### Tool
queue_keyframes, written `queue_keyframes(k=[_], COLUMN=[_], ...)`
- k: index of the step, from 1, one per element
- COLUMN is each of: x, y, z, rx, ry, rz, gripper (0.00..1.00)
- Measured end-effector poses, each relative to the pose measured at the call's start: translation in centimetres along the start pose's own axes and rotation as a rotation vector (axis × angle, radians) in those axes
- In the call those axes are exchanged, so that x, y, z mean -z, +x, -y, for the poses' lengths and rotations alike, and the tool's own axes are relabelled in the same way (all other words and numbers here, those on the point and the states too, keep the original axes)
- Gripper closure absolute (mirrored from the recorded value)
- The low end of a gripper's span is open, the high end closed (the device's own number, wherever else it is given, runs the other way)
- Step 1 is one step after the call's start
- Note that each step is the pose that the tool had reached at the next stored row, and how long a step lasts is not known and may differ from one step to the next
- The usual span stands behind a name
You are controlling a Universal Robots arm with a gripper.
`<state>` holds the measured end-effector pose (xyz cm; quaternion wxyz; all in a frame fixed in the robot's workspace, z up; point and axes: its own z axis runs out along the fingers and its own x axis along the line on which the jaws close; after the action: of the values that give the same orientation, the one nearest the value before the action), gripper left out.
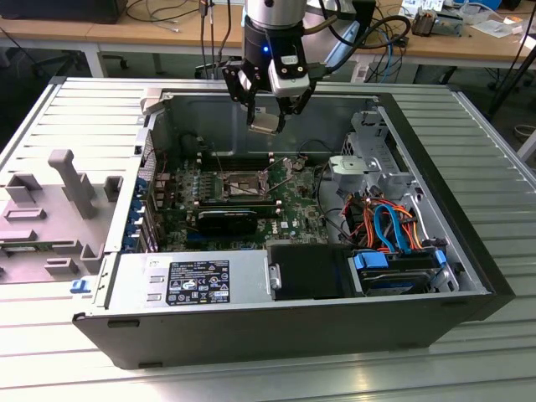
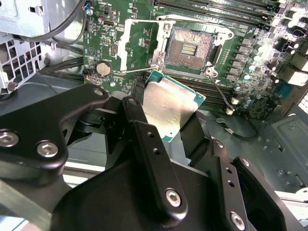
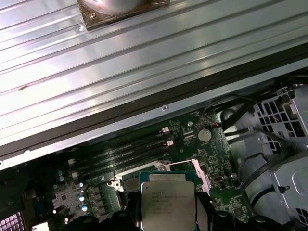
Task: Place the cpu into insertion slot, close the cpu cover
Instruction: 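Close the cpu cover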
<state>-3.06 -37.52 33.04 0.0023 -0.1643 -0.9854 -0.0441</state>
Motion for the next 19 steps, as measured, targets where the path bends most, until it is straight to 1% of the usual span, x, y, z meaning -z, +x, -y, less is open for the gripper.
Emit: queue_keyframes(k=[19], x=[0.0], y=[0.0], z=[0.0], rx=[-0.016], ry=[-0.0003], rz=[0.0014], gripper=[0.45])
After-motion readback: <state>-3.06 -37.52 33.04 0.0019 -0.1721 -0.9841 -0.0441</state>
